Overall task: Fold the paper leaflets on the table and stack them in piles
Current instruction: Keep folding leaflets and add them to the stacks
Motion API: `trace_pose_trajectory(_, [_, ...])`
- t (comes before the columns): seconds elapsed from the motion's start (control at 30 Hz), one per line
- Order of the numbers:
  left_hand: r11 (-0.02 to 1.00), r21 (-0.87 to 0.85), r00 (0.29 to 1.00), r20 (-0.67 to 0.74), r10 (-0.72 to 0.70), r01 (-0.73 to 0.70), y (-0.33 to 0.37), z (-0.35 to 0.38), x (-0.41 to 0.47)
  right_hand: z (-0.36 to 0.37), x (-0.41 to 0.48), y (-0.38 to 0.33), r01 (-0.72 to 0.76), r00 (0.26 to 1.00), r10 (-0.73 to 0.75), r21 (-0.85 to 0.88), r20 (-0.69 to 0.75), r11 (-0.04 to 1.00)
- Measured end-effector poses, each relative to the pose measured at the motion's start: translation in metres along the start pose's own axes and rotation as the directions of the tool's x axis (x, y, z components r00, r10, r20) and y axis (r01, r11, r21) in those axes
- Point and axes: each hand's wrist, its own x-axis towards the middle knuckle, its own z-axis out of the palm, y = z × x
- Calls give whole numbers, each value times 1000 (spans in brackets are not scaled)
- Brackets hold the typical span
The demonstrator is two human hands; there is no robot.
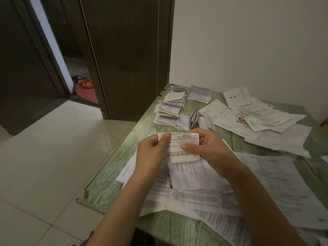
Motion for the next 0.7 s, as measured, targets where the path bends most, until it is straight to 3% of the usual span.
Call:
trace_pose_trajectory(0.13, [997, 51, 999, 5, 49, -49, -3, 3, -3, 5, -4, -2, 4, 1000, -4, 0, 11, 1000])
trace_pose_trajectory(0.37, [1000, 14, 1000, 29, 9, -9, -2, 3, -3, 9, -3, -3, 18, 998, -20, -52, -56, 999])
trace_pose_trajectory(0.7, [978, 171, 984, -113, 139, -118, 1, -11, 1, 9, 0, 0, 50, 995, -55, -56, -83, 997])
